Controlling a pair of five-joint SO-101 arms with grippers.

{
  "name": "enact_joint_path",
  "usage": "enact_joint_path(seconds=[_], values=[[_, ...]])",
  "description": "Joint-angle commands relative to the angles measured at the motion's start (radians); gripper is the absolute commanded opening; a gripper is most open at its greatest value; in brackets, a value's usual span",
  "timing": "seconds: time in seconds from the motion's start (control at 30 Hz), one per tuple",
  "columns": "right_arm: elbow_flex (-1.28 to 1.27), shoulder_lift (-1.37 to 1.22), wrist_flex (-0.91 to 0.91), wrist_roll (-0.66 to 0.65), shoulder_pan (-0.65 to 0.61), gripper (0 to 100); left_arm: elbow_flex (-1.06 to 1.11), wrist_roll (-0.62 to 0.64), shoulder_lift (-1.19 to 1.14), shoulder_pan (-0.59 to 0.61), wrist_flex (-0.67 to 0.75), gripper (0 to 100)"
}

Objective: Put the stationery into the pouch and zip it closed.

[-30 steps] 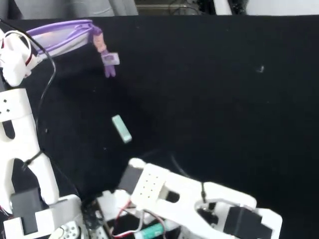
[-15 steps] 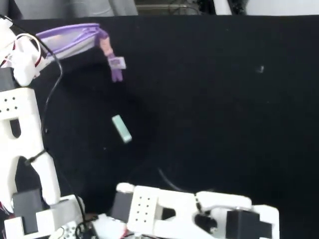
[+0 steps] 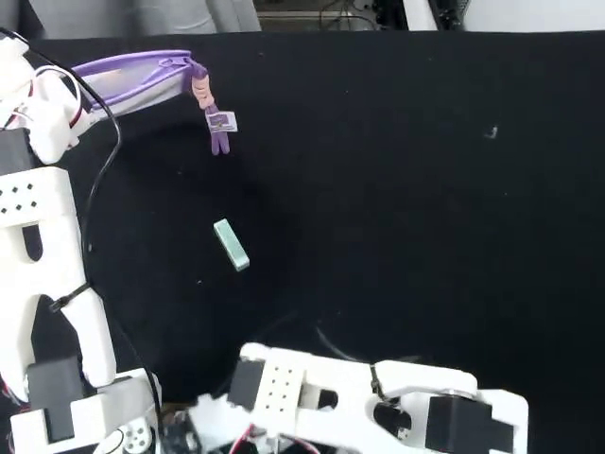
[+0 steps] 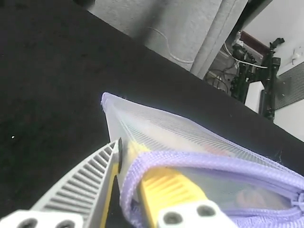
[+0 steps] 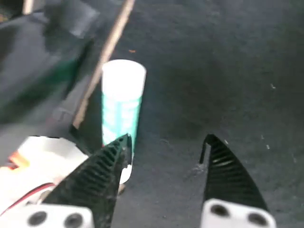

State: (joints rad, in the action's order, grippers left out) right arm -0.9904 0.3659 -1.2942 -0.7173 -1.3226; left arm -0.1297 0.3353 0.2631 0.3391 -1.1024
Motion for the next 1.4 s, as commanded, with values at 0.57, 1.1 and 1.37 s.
enact_joint_path(seconds=[0.57, 1.1, 1.37], values=[[0.269, 0.048, -0.285, -0.13, 0.244, 23.7, -0.041, -0.003, 0.037, -0.004, 0.084, 3], [0.16, 0.051, -0.222, -0.048, -0.014, 24.0, -0.045, -0.003, 0.038, 0.084, 0.153, 3], [0.033, 0.05, -0.061, -0.035, -0.015, 24.0, -0.045, -0.003, 0.046, 0.13, 0.184, 3]])
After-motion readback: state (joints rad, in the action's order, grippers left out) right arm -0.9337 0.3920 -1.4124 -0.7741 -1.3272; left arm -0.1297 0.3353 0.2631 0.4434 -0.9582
